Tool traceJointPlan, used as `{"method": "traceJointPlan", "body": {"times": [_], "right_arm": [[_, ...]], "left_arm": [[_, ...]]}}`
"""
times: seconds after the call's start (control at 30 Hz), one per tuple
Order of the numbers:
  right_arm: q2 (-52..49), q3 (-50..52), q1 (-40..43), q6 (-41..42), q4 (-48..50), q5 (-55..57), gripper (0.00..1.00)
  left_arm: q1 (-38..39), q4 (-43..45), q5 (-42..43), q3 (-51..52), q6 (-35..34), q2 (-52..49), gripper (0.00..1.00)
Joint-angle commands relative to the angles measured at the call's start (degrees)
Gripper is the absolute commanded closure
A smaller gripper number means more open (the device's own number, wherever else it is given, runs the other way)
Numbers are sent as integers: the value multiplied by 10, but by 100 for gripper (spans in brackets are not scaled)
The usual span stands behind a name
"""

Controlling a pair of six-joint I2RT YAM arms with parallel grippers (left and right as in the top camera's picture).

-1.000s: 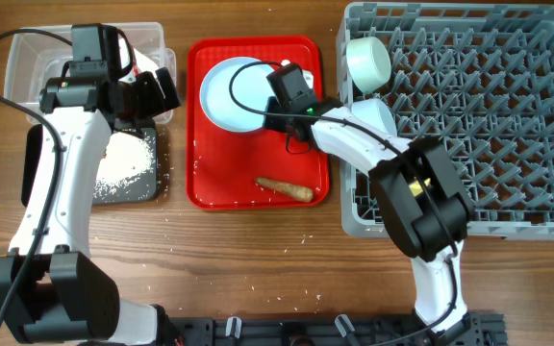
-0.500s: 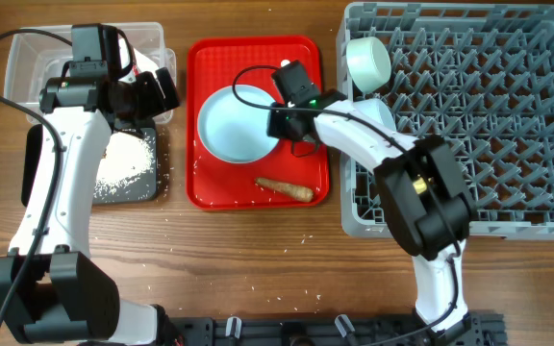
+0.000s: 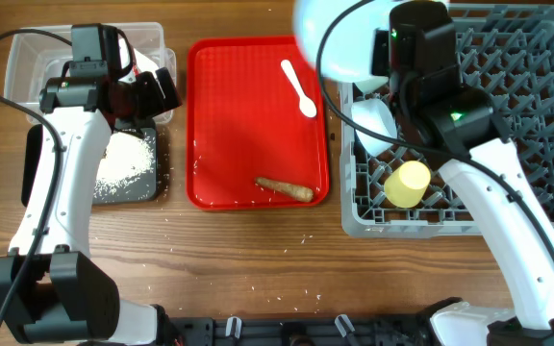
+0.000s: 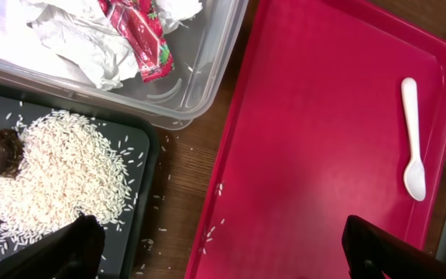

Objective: Sort waste into correct bins and load items into the dishwasher rack
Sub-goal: 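Lift the plate with right gripper and stand it upright in the rack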

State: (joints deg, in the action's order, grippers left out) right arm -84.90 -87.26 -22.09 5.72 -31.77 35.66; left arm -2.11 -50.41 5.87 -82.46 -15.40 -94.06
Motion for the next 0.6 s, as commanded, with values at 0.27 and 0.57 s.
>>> {"method": "traceJointPlan", "body": {"times": [0.27,0.57], "right_arm": [[-97,25,94,-416,49,168,96],[-210,25,96,-492,105,174,96]], "left_arm": [[-4,0,7,3,-3,5,0],[-4,0,7,3,-3,5,0]]}}
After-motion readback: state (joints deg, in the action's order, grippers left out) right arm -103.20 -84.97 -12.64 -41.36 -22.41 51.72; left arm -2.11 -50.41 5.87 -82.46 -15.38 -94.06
